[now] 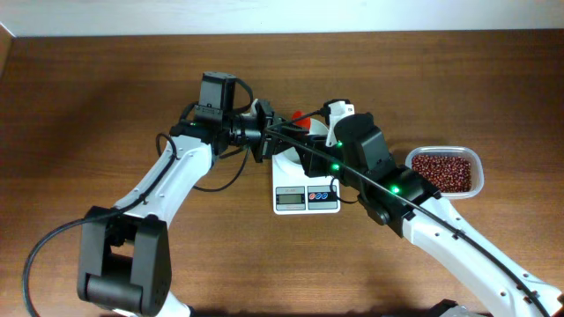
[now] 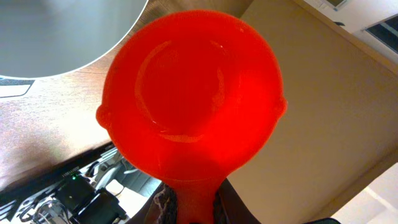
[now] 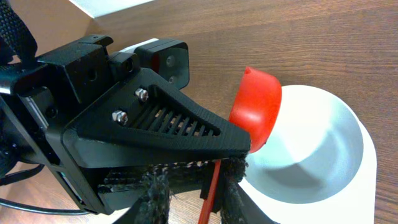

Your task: Scoop item into bowl and weigh 50g on scale

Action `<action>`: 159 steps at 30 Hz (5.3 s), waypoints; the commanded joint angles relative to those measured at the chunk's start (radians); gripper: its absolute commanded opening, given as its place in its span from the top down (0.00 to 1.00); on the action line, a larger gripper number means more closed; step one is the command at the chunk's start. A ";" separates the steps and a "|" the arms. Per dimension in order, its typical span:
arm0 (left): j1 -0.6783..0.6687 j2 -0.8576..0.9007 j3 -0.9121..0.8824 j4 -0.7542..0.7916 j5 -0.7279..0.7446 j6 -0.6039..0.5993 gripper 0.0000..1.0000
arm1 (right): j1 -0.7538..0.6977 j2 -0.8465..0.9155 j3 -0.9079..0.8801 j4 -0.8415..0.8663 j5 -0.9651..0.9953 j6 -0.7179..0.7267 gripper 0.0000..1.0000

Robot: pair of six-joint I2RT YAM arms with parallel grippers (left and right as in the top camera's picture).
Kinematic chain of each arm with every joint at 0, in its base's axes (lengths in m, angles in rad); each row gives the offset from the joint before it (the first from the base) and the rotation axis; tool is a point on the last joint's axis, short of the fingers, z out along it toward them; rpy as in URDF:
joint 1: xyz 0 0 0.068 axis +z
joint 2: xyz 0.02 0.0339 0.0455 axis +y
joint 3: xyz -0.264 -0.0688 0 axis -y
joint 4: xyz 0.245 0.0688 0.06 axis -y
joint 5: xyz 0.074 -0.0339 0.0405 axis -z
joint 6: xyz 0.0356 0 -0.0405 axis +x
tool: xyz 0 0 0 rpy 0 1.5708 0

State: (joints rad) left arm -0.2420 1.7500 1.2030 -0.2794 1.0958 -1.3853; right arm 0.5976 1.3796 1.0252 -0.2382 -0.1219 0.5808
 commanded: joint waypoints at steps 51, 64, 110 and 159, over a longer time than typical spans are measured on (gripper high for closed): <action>-0.027 -0.052 0.012 -0.006 -0.005 0.963 1.00 | -0.492 0.008 0.422 -1.096 -0.060 -0.476 0.96; -0.215 -0.174 0.266 -0.583 -0.915 1.357 1.00 | -0.659 0.192 0.575 -1.279 0.108 -0.473 0.96; -0.593 0.073 0.098 -0.443 -1.292 1.222 1.00 | -0.743 0.382 0.624 -1.135 0.096 -0.473 0.96; -0.596 0.129 -0.034 -0.300 -1.283 1.095 1.00 | -0.743 0.382 0.623 -1.135 0.097 -0.472 0.96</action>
State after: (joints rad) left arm -0.8322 1.8511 1.1557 -0.5831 -0.2020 -0.3061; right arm -0.1429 1.7687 1.6272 -1.3746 -0.0193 0.1047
